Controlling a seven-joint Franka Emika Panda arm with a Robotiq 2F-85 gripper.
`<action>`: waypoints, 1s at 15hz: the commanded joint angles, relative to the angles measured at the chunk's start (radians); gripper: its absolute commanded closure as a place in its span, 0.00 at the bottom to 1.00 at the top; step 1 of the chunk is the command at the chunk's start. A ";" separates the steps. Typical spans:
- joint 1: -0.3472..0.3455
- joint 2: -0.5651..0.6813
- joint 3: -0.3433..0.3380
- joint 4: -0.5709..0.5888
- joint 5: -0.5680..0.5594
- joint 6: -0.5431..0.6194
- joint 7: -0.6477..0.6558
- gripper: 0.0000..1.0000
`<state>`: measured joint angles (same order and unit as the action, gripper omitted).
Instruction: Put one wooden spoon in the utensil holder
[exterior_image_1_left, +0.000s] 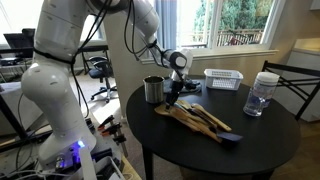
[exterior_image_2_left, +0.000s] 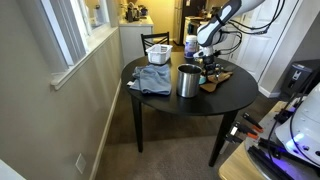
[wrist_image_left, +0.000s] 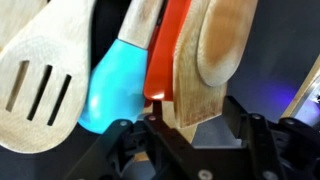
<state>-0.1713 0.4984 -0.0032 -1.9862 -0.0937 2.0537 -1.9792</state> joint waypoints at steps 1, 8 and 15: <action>-0.024 0.005 0.011 0.024 0.025 -0.029 -0.047 0.66; -0.032 0.004 0.011 0.036 0.027 -0.038 -0.046 0.97; -0.026 -0.072 0.004 0.069 0.005 -0.062 -0.048 0.96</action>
<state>-0.1858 0.4827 -0.0020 -1.9203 -0.0933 2.0061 -1.9800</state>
